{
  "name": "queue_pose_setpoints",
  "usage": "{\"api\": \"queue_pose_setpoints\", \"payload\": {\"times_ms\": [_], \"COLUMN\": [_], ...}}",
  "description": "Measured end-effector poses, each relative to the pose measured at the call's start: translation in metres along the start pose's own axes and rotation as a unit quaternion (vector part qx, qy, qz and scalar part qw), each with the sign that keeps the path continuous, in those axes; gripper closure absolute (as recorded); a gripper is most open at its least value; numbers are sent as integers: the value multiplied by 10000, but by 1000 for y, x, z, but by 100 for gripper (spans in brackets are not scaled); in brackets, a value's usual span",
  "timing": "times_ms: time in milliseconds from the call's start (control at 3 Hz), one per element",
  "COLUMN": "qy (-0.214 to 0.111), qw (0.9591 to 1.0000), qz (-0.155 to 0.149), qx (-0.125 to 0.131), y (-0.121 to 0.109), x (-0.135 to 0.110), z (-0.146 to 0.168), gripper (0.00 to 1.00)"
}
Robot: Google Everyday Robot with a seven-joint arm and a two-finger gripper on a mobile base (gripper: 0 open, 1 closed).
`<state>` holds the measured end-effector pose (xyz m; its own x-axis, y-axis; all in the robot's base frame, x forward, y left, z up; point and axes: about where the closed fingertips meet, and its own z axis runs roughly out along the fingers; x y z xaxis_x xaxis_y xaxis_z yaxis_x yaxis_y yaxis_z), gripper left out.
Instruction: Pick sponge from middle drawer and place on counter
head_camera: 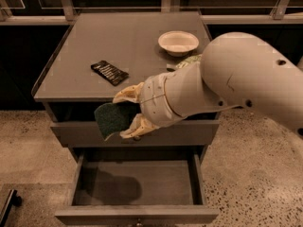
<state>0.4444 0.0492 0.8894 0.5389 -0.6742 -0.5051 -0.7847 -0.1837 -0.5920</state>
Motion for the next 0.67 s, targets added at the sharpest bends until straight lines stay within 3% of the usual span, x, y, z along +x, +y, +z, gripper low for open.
{"api": "queue_pose_setpoints", "payload": {"times_ms": [333,667], "qy": [38,95], "qw": [9999,9996], "qz": [-126,-239], "qx": [-45,-73], "y": [-19,-53], "x": [8,35], "z": [-10,-28], "gripper": [100,100]}}
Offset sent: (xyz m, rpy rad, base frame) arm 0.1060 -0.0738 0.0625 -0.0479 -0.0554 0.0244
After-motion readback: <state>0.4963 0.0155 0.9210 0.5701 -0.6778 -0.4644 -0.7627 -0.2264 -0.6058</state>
